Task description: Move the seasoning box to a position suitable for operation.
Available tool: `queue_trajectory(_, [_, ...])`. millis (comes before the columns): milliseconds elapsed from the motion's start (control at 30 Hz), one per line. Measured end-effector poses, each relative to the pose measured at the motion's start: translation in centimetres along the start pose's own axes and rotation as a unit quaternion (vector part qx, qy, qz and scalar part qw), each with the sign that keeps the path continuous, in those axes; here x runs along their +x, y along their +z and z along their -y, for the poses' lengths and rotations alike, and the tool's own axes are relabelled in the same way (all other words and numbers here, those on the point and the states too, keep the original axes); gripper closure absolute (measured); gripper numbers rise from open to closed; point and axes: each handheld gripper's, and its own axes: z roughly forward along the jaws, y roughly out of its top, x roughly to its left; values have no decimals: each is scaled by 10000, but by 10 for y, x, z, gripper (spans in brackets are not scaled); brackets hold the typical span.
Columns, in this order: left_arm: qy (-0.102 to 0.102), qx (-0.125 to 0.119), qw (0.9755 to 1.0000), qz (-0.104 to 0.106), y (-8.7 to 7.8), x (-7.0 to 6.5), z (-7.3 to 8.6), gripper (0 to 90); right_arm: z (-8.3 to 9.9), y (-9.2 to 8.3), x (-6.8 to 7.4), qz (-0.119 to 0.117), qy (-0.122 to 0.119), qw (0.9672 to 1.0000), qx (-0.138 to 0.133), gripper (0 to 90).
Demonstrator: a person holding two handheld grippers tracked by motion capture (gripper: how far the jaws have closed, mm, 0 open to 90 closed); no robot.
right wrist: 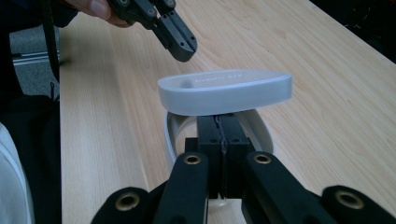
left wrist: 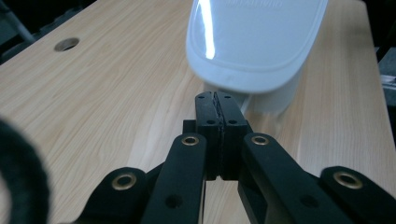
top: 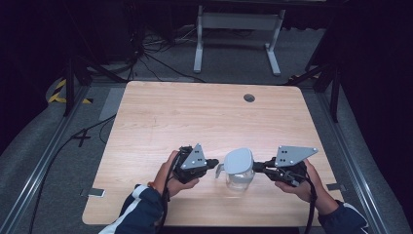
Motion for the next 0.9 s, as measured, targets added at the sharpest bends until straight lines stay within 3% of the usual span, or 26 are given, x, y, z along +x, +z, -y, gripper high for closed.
queue_trajectory(33, [-121,134,9997,-139,-9,4,13,894,-5,2,0,-25,12,10000,-64,898])
queue_trajectory(67, [-121,134,9997,-139,-9,4,13,891,-5,2,0,-25,12,10000,-64,898])
queue_trajectory(133, [-210,319,9988,-315,-19,9,28,888,-9,6,1,-46,-8,10000,-82,898])
queue_trajectory(200, [-474,523,9962,-508,-31,18,53,876,-15,13,4,-51,-95,9999,-84,898])
queue_trajectory(233, [-474,523,9962,-508,-31,18,53,875,-15,13,4,-51,-95,9999,-84,898])
queue_trajectory(333, [-831,790,9908,-721,-43,31,82,866,-24,23,8,-38,-133,9998,-141,898])
queue_trajectory(633, [-1105,957,9853,-889,-56,44,113,823,-34,41,16,-97,-315,9994,-119,894])
queue_trajectory(767, [-1211,914,9848,-844,-57,47,119,782,-33,39,14,-87,-298,9994,-145,888])
queue_trajectory(900, [-1354,811,9846,-746,-57,50,125,752,-25,28,4,98,-199,9997,-132,864])
